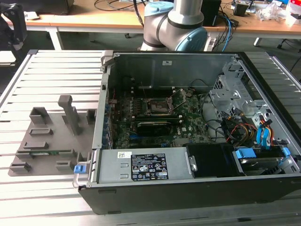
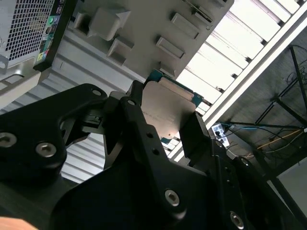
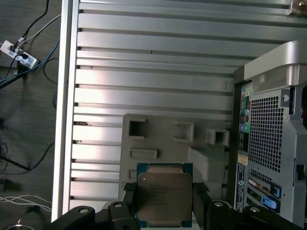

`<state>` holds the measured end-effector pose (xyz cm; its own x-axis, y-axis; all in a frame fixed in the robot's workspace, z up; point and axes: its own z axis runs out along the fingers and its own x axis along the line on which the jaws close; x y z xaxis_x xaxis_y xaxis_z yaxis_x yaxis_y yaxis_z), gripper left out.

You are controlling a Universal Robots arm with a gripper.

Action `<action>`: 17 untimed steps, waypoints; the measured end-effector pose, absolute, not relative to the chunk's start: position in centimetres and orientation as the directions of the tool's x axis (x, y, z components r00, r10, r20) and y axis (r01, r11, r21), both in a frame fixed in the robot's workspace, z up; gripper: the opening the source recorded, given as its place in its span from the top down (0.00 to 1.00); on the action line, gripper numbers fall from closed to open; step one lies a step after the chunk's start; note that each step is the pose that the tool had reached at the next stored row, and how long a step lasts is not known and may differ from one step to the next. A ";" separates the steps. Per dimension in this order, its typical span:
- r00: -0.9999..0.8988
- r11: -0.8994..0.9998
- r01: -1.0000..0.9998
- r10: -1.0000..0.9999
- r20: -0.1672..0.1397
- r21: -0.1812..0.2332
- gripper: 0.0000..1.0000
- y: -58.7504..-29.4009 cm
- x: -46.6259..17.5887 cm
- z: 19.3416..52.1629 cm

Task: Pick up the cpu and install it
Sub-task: 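Pick up the cpu and move it towards the insertion slot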

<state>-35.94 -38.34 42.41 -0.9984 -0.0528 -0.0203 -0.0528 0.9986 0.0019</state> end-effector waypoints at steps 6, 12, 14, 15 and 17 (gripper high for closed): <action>-0.998 0.999 -0.053 -0.053 -0.020 0.002 0.45 -38.3 -32.3 42.4; -0.998 0.999 -0.053 -0.053 -0.019 0.002 0.45 -38.3 -28.3 42.4; -0.998 0.999 -0.053 -0.053 -0.019 0.002 0.45 -38.3 -27.5 42.4; -0.998 0.999 -0.053 -0.053 -0.019 0.002 0.45 -38.3 -26.7 42.4; -0.998 0.999 -0.053 -0.053 -0.018 0.002 0.45 -38.3 -25.9 42.4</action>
<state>-25.89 -38.34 42.41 -0.9984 -0.0529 -0.0184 -0.0529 0.9986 0.0020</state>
